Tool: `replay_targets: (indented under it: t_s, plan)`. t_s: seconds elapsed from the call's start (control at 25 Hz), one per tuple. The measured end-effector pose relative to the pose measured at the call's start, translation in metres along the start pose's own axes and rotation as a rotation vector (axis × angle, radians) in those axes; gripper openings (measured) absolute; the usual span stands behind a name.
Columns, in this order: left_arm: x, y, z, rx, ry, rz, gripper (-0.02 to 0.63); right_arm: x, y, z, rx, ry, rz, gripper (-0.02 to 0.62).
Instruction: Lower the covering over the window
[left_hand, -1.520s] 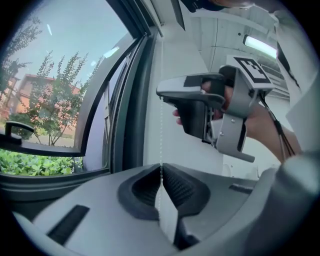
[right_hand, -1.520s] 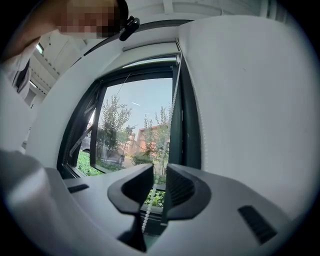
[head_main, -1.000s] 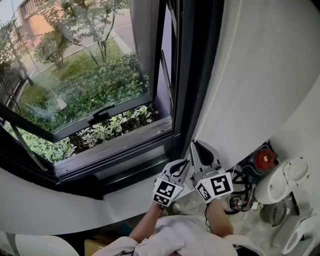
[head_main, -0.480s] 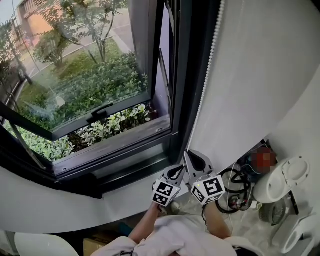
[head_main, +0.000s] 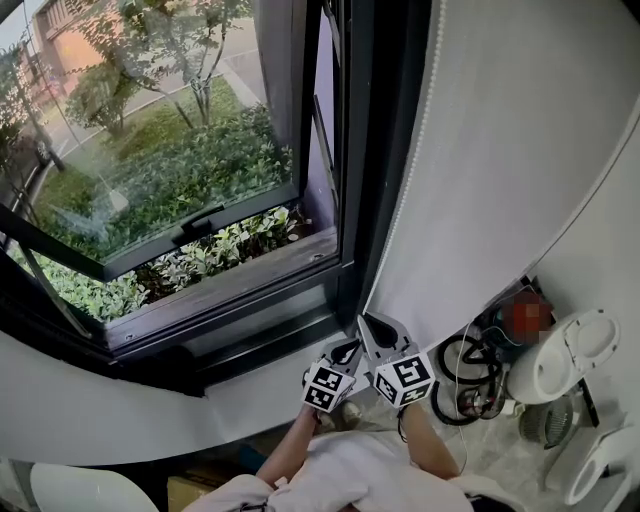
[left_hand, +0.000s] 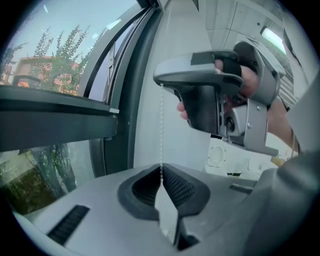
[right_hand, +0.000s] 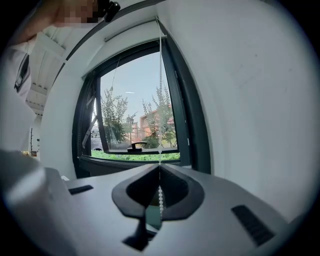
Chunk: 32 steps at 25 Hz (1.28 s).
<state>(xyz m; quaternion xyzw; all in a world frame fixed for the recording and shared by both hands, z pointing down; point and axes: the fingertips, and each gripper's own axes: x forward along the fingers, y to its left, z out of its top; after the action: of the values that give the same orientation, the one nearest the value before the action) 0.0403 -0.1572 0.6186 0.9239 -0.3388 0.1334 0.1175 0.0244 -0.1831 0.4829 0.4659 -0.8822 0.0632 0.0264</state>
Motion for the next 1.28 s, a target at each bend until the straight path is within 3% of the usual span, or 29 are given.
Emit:
replay_targets:
  t_s: [0.28,0.56,0.76,0.92,1.28]
  plan:
    - [0.005,0.003,-0.034,-0.027,0.033,-0.004,0.023,0.005,-0.001,-0.034,0.024,0.056,0.009,-0.003]
    - [0.007,0.007,-0.071,-0.053,0.141,0.004,0.023,0.007,0.005,-0.071,0.05,0.138,0.029,-0.003]
    - [-0.008,0.006,-0.075,-0.08,0.161,0.009,0.026,0.007,0.001,-0.079,0.063,0.137,0.026,-0.004]
    - [-0.036,0.008,-0.032,-0.077,0.07,0.031,0.078,0.007,-0.003,-0.078,0.061,0.131,0.026,-0.005]
    - [-0.089,0.007,0.131,0.088,-0.23,0.077,0.084,0.007,0.0,-0.091,0.074,0.157,0.045,-0.003]
